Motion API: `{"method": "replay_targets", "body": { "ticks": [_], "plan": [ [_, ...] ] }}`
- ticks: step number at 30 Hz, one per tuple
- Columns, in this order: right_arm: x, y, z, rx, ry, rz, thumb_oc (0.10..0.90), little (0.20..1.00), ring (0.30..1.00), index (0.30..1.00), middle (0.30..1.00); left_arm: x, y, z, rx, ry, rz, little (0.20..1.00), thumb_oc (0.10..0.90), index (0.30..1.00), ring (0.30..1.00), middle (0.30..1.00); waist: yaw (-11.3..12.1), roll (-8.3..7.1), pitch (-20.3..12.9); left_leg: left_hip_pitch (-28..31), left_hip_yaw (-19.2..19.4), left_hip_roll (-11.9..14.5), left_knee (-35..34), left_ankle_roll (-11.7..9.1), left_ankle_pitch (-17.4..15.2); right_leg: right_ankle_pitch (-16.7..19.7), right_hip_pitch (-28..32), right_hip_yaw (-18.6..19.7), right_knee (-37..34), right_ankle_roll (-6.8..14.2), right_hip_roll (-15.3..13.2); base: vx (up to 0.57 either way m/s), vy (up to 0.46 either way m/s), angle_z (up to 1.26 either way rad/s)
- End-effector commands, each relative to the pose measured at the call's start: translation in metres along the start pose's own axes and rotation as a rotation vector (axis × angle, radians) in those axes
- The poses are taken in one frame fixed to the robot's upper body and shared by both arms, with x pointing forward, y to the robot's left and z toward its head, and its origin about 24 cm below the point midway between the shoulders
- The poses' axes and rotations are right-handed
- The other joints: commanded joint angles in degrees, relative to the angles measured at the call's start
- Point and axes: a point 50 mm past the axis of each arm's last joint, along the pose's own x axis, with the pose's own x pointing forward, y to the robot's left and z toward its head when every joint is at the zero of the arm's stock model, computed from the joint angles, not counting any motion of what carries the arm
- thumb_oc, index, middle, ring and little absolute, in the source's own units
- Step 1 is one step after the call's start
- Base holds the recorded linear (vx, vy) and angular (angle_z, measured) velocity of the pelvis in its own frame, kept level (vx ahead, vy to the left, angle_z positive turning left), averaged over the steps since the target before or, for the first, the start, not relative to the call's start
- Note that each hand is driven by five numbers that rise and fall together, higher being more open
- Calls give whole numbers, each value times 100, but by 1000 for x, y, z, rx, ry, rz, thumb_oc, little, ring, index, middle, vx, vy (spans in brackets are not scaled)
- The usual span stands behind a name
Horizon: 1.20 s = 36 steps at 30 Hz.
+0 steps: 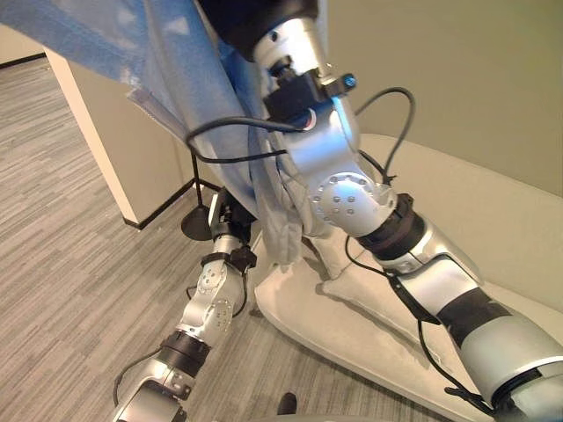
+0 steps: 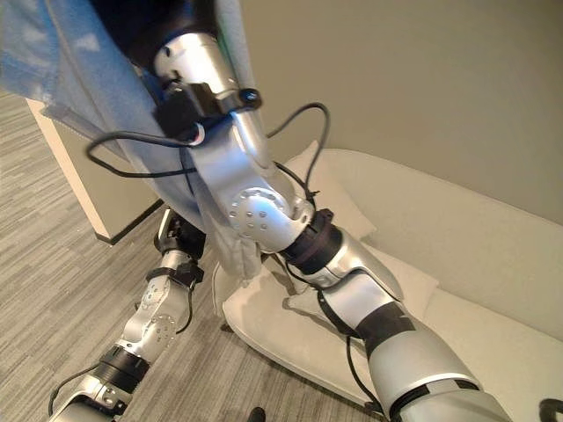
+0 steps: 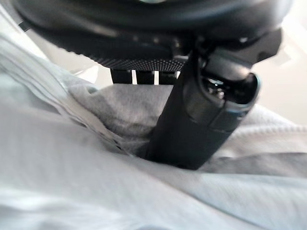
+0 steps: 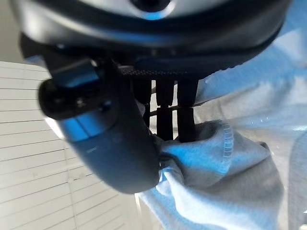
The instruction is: Hang the clothes on the sofa on the clothes rack.
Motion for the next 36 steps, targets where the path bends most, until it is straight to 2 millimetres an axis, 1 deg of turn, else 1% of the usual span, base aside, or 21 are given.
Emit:
{"method": "replay_targets", "body": {
  "ticks": [1, 3, 8, 9, 10, 11, 14, 15, 16, 19, 21, 24, 25, 26, 27, 29, 30, 32, 34, 35, 36],
  "plan": [
    [11, 14, 42, -42, -191, 140, 400, 300, 300, 300, 300, 6, -18, 60, -44, -335, -89, 300, 400, 300, 300, 300, 254, 43, -477, -110, -288, 174, -255, -29, 129, -625, 698, 253, 22, 534, -375, 0, 0, 0],
    [6, 11, 44, -59, -180, 150, 400, 300, 300, 300, 300, 4, -14, 66, -31, -366, -74, 300, 400, 300, 300, 300, 270, 41, -474, -116, -303, 177, -255, -33, 130, -630, 699, 236, 22, 533, -374, 0, 0, 0],
    [-28, -5, 52, -222, -26, 211, 400, 300, 300, 300, 300, -20, 17, 115, 65, -609, 47, 300, 400, 300, 300, 300, 406, 29, -394, -156, -386, 188, -255, -53, 156, -651, 713, 146, 22, 544, -372, 11, -14, 10],
    [-28, -5, 51, -222, -26, 211, 400, 300, 300, 300, 300, -20, 17, 115, 65, -609, 47, 300, 400, 300, 300, 300, 407, 30, -395, -155, -387, 189, -255, -54, 156, -652, 714, 145, 22, 544, -371, 13, -2, 14],
    [-36, -7, 53, -281, 27, 236, 400, 300, 300, 300, 300, -28, 25, 127, 101, -669, 77, 300, 400, 300, 300, 300, 440, 20, -361, -169, -411, 193, -255, -63, 165, -655, 706, 120, 22, 553, -373, 26, -8, 11],
    [-52, -11, 55, -391, 144, 287, 400, 300, 300, 300, 300, -43, 34, 145, 171, -764, 112, 300, 400, 300, 300, 300, 517, -5, -311, -185, -436, 220, -255, -76, 159, -667, 710, 74, 22, 568, -373, 42, -10, 8],
    [-77, -22, 60, -530, 265, 299, 400, 300, 300, 300, 300, -64, 47, 162, 296, -858, 183, 300, 400, 300, 300, 300, 684, 39, -219, -163, -445, 274, -255, -30, 137, -696, 728, 55, 22, 591, -364, 30, 6, 7],
    [-77, -22, 60, -531, 265, 298, 400, 300, 300, 300, 300, -64, 47, 162, 296, -857, 183, 300, 400, 300, 300, 300, 689, 39, -219, -160, -443, 275, -255, -30, 136, -696, 730, 57, 22, 591, -363, -6, 42, 2],
    [-91, -32, 66, -625, 327, 285, 400, 300, 300, 300, 300, -75, 54, 176, 392, -920, 223, 300, 400, 300, 300, 300, 825, 94, -46, -215, -418, 280, -255, 32, 224, -733, 740, 26, 22, 617, -405, -65, 46, 2],
    [-116, -50, 76, -724, 383, 204, 400, 300, 300, 300, 300, -82, 61, 188, 471, -984, 277, 300, 400, 300, 300, 300, 1047, 125, 384, -918, -74, 65, 520, -67, 231, -763, 806, -246, 22, 672, -681, -144, 79, 17],
    [-130, -54, 79, -810, 424, 184, 400, 300, 300, 300, 300, -86, 69, 193, 533, -1001, 329, 300, 400, 300, 300, 300, 1087, 179, 470, -1208, 237, 192, 705, -106, 304, -795, 816, -412, 22, 753, -807, -67, 160, 72],
    [-146, -56, 79, -875, 475, 175, 400, 300, 300, 300, 300, -96, 83, 202, 641, -1021, 410, 300, 400, 300, 300, 300, 1081, 208, 459, -1131, 341, 609, 270, -159, 507, -760, 808, -370, 22, 889, -970, 31, 246, 53],
    [-149, -54, 80, -903, 482, 186, 400, 300, 300, 300, 300, -98, 85, 205, 677, -1031, 431, 300, 400, 300, 300, 300, 1070, 199, 453, -1094, 326, 818, 95, -208, 670, -746, 794, -348, 22, 930, -1053, 18, 171, 25],
    [-149, -54, 80, -904, 481, 184, 400, 300, 300, 300, 300, -98, 85, 205, 680, -1032, 432, 300, 400, 300, 300, 300, 1073, 199, 444, -1061, 329, 837, 27, -220, 706, -750, 795, -350, 22, 926, -1037, 6, 384, 10],
    [-155, -54, 83, -959, 474, 176, 400, 300, 300, 300, 300, -95, 83, 208, 703, -1056, 444, 300, 400, 300, 300, 300, 976, 160, 515, -1176, 457, 1364, -254, -363, 1063, -744, 811, -398, 22, 1036, -1264, 1, 380, 8],
    [-161, -55, 89, -1057, 470, 157, 400, 300, 300, 300, 300, -93, 82, 207, 710, -1067, 453, 300, 400, 300, 300, 300, 866, 167, 560, -1402, 626, 1684, -255, -498, 1239, -755, 874, -463, 34, 1119, -1413, 25, 448, 37],
    [-167, -56, 93, -1115, 475, 127, 400, 300, 300, 300, 300, -93, 84, 206, 705, -1064, 464, 300, 400, 300, 300, 300, 843, 211, 531, -1468, 625, 1765, -255, -581, 1303, -759, 916, -504, 40, 1156, -1462, 79, 473, 47],
    [-179, -62, 101, -1204, 478, 49, 400, 300, 300, 300, 300, -91, 88, 201, 710, -1042, 477, 300, 400, 300, 300, 300, 758, 371, 402, -1435, 590, 1739, -255, -660, 1307, -693, 1015, -566, 56, 1257, -1642, 109, 560, 36],
    [-201, -71, 111, -1307, 479, -104, 400, 300, 300, 300, 300, -96, 91, 195, 743, -1003, 483, 300, 400, 300, 300, 300, 641, 493, 262, -1287, 610, 1626, -192, -635, 1076, -476, 1132, -606, 74, 1412, -1990, 104, 550, 12],
    [-204, -70, 112, -1312, 482, -113, 400, 300, 300, 300, 300, -96, 90, 195, 745, -997, 475, 300, 400, 300, 300, 300, 668, 459, 257, -1271, 612, 1586, -178, -616, 1052, -461, 1166, -618, 55, 1439, -2027, 57, 609, -6],
    [-228, -76, 110, -1367, 448, -295, 400, 300, 300, 300, 300, -88, 91, 191, 776, -964, 468, 300, 400, 300, 300, 300, 652, 334, 314, -1360, 606, 1108, 340, -463, 637, 3, 1197, -688, 185, 1482, -2537, 40, 492, 1]
  ]
}}
